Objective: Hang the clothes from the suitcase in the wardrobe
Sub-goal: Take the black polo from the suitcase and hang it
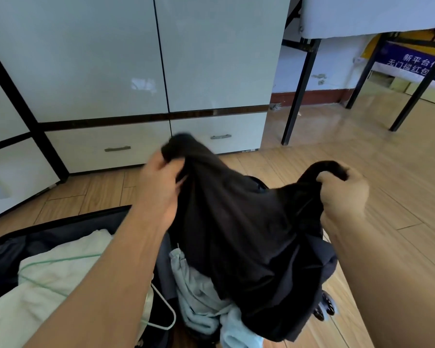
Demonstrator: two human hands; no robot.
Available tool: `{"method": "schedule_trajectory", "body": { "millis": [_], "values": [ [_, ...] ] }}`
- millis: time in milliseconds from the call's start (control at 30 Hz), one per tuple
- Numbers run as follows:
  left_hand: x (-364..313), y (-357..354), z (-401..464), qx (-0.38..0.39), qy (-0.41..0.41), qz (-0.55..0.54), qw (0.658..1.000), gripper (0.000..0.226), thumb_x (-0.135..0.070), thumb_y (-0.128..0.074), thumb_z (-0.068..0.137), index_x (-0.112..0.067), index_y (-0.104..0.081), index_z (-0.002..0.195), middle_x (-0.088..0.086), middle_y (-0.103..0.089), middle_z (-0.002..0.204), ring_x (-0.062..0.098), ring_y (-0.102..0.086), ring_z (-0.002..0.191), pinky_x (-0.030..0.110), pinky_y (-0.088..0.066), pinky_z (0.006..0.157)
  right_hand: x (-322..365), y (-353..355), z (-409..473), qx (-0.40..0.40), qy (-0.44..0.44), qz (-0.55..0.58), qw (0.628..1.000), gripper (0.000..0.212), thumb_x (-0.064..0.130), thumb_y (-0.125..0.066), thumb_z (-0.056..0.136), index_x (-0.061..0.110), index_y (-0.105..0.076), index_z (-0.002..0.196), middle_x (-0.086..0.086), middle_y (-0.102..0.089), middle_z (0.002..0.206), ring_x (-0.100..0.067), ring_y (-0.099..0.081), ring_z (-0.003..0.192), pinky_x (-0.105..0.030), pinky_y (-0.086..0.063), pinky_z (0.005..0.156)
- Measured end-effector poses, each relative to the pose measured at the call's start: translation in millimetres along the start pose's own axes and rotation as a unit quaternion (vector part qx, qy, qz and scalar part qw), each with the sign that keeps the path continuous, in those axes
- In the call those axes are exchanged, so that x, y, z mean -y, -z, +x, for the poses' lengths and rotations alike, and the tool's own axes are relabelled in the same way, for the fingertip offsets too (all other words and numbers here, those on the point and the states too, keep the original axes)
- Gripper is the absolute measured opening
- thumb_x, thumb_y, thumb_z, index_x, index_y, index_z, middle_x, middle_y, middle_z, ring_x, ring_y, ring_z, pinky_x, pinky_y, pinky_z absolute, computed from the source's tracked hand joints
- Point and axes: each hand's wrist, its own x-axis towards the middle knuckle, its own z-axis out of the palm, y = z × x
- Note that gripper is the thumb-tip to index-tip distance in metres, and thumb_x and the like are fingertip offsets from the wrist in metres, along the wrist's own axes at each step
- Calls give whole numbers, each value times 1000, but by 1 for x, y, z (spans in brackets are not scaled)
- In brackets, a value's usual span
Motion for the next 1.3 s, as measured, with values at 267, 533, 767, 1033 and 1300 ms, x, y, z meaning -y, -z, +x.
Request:
{"method": "schedule_trajectory", "body": {
  "millis": [267,533,767,1033,1300],
  "values": [
    [-6,-5,-6,301,-170,366,864,52,5,-65,74,-27,-66,115,-13,-66,118,2,-58,113,22,-41,104,-36,-8,4,111,-88,-292,946,23,28,-65,62,13,-64,80,-21,-65,103,-32,-60,90,-47,-53,85],
    [76,55,-37,432,310,595,603,17,-13,-66,89,-13,-69,106,16,-69,114,9,-62,74,15,-51,68,-49,-31,-57,321,46,-337,884,62,44,-75,75,22,-55,130,1,-58,124,-18,-55,115,-38,-43,102],
    [59,82,-11,-4,209,454,866,35,-35,-67,88,-11,-60,112,7,-65,94,18,-68,79,35,-58,75,-75,-50,-74,352,6,-319,880,24,9,-57,92,13,-64,114,-9,-67,95,-18,-61,74,-26,-52,66],
    [60,58,-16,-22,388,216,896,55,-59,-60,86,-19,-53,122,19,-60,110,34,-71,84,42,-61,67,-37,-42,-65,445,-274,38,852,22,15,-52,96,4,-67,109,-12,-73,94,-22,-71,82,-30,-57,67],
    [51,37,-18,18,41,469,882,31,-3,-62,86,-30,-73,76,-14,-67,88,2,-60,82,11,-45,64,-55,-34,-49,271,26,-282,920,42,64,-51,82,22,-56,84,8,-58,85,-8,-57,81,-28,-46,76]
  ]
}}
